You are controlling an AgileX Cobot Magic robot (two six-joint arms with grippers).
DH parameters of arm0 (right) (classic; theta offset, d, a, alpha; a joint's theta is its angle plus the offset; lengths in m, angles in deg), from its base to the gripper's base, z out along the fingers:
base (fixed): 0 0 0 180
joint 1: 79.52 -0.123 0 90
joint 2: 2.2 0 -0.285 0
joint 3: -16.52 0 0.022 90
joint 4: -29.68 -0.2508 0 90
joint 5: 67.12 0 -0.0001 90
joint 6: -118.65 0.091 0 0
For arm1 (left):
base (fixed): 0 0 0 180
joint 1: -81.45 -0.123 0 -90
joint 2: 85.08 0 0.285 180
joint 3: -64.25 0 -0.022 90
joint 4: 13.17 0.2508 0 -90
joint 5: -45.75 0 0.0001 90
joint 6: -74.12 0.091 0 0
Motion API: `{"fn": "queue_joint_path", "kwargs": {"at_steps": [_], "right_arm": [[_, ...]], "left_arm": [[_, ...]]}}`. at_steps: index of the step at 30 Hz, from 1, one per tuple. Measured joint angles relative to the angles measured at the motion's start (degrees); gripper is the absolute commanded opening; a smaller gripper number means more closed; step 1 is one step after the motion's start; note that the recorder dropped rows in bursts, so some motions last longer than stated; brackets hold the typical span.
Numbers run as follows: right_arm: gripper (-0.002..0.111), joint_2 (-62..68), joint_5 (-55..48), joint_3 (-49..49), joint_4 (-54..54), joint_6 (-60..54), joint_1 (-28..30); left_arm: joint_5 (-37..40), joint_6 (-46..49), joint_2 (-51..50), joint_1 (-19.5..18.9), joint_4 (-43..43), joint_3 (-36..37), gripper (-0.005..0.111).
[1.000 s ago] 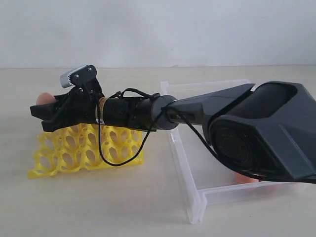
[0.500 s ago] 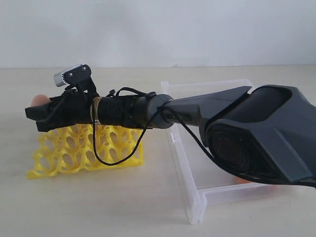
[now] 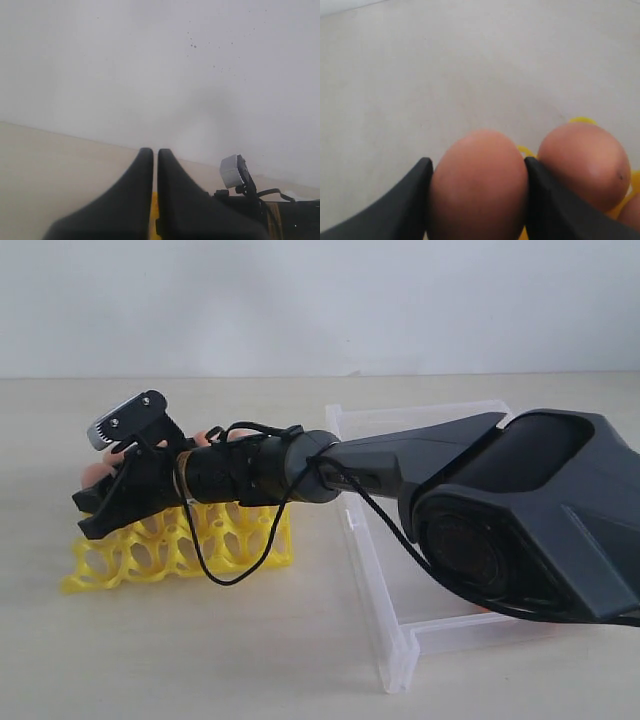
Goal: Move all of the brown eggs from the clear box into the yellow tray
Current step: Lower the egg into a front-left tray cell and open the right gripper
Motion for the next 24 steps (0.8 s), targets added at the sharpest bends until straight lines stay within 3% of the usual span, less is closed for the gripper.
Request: {"fn": "queue_joint_path", "kwargs": {"at_steps": [19,22,24], "right_arm": [[0.000,-0.04,-1.55,0.00,-1.04,0.77,0.00],[0.008,-0.04,-1.43,0.00,-1.04,1.17,0.00],[0.023,-0.04,-1.43,0.00,-1.04,2.06,0.00]], "left_arm": [[0.00,0.00,0.00,0.00,0.00,0.00,0.004],[0.00,0.00,0.00,0.00,0.00,0.00,0.004],[0.00,0.00,0.00,0.00,0.00,0.00,0.004]]}}
